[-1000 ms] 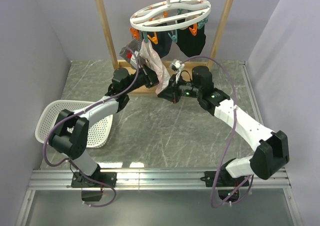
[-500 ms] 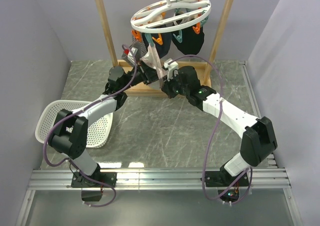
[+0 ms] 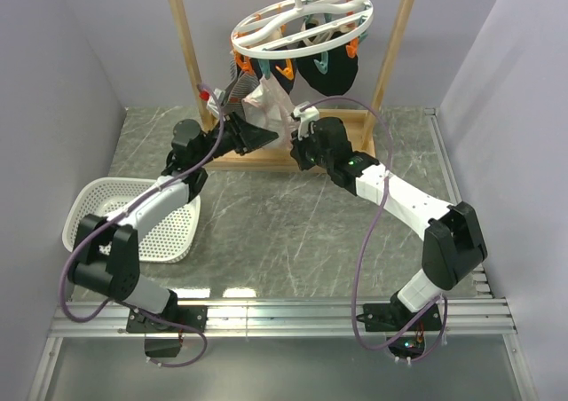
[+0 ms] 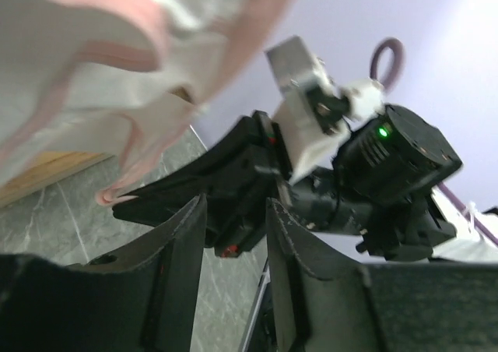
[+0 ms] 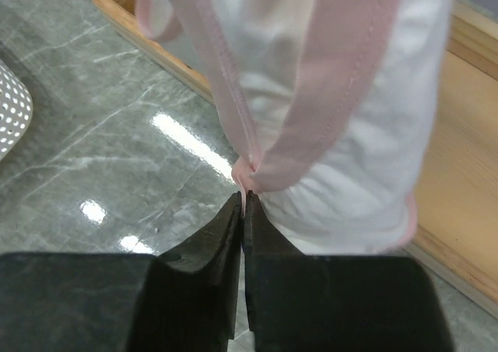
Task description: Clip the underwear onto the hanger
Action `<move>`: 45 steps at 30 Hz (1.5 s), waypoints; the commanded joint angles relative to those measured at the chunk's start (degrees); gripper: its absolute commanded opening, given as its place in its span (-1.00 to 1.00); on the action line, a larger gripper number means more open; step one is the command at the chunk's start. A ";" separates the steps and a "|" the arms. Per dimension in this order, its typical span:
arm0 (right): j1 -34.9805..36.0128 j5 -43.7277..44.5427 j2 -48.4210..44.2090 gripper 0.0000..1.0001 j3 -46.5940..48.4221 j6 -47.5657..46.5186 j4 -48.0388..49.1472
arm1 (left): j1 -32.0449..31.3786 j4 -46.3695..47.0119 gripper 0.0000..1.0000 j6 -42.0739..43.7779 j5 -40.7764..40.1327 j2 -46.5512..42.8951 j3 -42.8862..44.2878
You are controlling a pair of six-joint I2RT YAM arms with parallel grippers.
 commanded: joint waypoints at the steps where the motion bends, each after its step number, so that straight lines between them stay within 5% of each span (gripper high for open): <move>1: 0.35 0.82 0.27 -0.82 2.23 0.49 2.71 | 0.69 -1.72 -0.15 4.64 1.67 -5.21 -1.57; 11: 0.52 -4.79 -4.65 -0.05 1.71 0.41 1.83 | 4.38 -3.57 -0.05 7.63 1.14 -7.51 -1.93; 22: -0.18 -9.37 -17.38 0.09 -2.60 -0.74 0.07 | 5.53 -3.57 0.00 12.63 2.63 -8.30 -0.17; 28: -3.43 -12.09 -25.72 0.40 -4.88 0.66 0.16 | 4.66 -1.90 0.14 19.92 2.20 -12.42 -2.36; 35: -12.03 -19.63 -28.12 0.56 2.38 6.36 -5.45 | -6.13 1.68 0.27 38.80 -5.88 -14.81 -0.87; 45: -18.73 -24.94 -18.89 0.68 19.11 11.82 -8.20 | -14.77 10.75 0.25 41.74 -22.85 0.11 11.68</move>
